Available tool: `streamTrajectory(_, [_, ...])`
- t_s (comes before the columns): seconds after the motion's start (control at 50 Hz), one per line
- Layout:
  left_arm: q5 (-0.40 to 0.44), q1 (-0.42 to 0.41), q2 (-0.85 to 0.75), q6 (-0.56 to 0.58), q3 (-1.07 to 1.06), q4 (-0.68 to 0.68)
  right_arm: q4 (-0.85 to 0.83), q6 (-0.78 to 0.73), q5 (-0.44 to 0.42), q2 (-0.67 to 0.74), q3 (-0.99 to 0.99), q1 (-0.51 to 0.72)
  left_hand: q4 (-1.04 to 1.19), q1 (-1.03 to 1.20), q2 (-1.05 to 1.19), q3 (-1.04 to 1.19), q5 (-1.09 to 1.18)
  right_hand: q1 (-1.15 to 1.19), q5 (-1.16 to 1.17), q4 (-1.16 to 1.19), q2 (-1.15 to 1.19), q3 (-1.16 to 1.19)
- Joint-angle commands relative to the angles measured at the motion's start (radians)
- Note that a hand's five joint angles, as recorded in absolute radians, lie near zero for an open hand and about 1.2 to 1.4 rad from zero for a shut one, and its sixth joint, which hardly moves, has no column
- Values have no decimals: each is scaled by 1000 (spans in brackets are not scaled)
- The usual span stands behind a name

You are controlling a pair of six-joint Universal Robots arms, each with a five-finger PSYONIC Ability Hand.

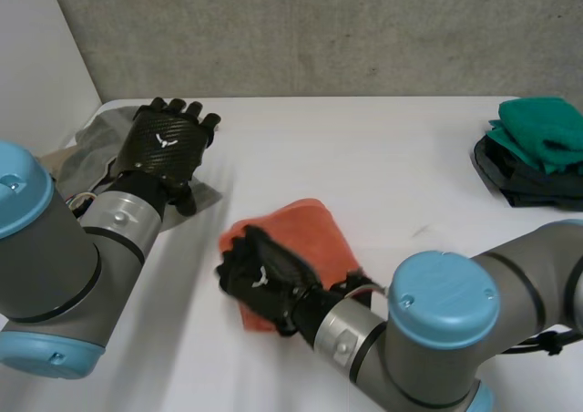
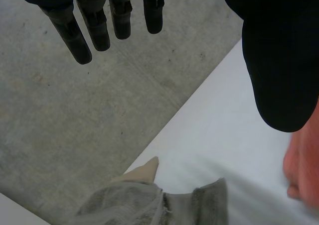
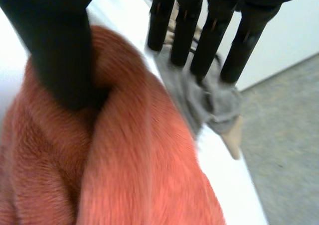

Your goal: Fold the laundry.

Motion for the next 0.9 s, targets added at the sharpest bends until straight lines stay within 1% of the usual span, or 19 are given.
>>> streamTrajectory(0.02, [-1,-7,-3,-117,13,-4,19,136,46,-58,16,-88,-22,-10,-23,-32,-43,-309,-398,-443,-356,-434])
streamTrajectory(0.04, [-1,-9,-3,-126,16,-4,19,176,52,-92,20,-114,-22,-10,-23,-32,-43,-309,-398,-443,-356,-434])
streamTrajectory(0.06, [-1,-10,-3,-134,19,-4,19,266,61,-156,25,-166,-22,-10,-23,-32,-43,-309,-398,-443,-356,-434])
streamTrajectory(0.1, [-1,-35,-8,-157,41,-4,25,363,70,-211,27,-209,-16,-5,-17,-26,-38,-309,-398,-443,-356,-434])
streamTrajectory(0.14, [-3,-82,-23,-181,70,-6,75,496,77,-244,14,-255,-16,-5,-17,-26,-38,-309,-398,-443,-356,-434])
streamTrajectory(0.24, [-7,-188,-104,-237,133,-20,264,651,75,-241,-67,-321,1,13,1,-9,-20,-309,-398,-443,-356,-434])
streamTrajectory(0.28, [-47,-220,-147,-266,153,-49,351,679,64,-213,-114,-335,10,22,9,0,-11,-309,-398,-443,-356,-434])
streamTrajectory(0.34, [-117,-236,-187,-295,160,-82,423,682,60,-147,-177,-327,10,22,9,0,-11,-309,-398,-443,-356,-434])
streamTrajectory(0.36, [-180,-245,-213,-316,163,-108,474,682,64,-93,-234,-324,7,19,7,-3,-14,-309,-398,-443,-356,-434])
streamTrajectory(0.4, [-216,-251,-231,-333,159,-127,518,682,63,-39,-288,-324,4,16,4,-6,-17,-309,-398,-443,-356,-434])
streamTrajectory(0.42, [-254,-266,-245,-344,153,-142,557,682,52,1,-329,-326,4,16,4,-6,-17,-309,-398,-443,-356,-434])
streamTrajectory(0.48, [-266,-294,-264,-350,145,-164,624,681,23,89,-404,-327,1,13,1,-9,-20,-309,-398,-443,-356,-434])
streamTrajectory(0.54, [-266,-303,-281,-349,124,-173,643,670,12,147,-434,-327,-5,7,-5,-15,-26,-309,-398,-443,-356,-434])
streamTrajectory(0.62, [-266,-291,-302,-344,97,-171,654,560,32,228,-460,-323,4,16,4,-6,-17,-309,-398,-443,-356,-434])
streamTrajectory(0.66, [-266,-271,-310,-341,85,-171,654,508,47,241,-461,-320,4,16,4,-6,-17,-309,-398,-443,-356,-434])
streamTrajectory(0.7, [-265,-259,-313,-341,74,-171,652,451,84,241,-460,-315,4,16,4,-6,-17,-309,-398,-443,-356,-434])
streamTrajectory(0.78, [-257,-253,-308,-340,56,-168,637,398,159,215,-451,-300,10,22,9,0,-11,-309,-398,-443,-356,-434])
streamTrajectory(0.84, [-250,-254,-298,-340,65,-168,599,389,182,157,-425,-294,7,19,7,-3,-14,-309,-398,-443,-356,-434])
streamTrajectory(0.9, [-233,-248,-288,-338,87,-168,551,385,184,95,-380,-291,-5,7,-5,-15,-26,-309,-398,-443,-356,-434])
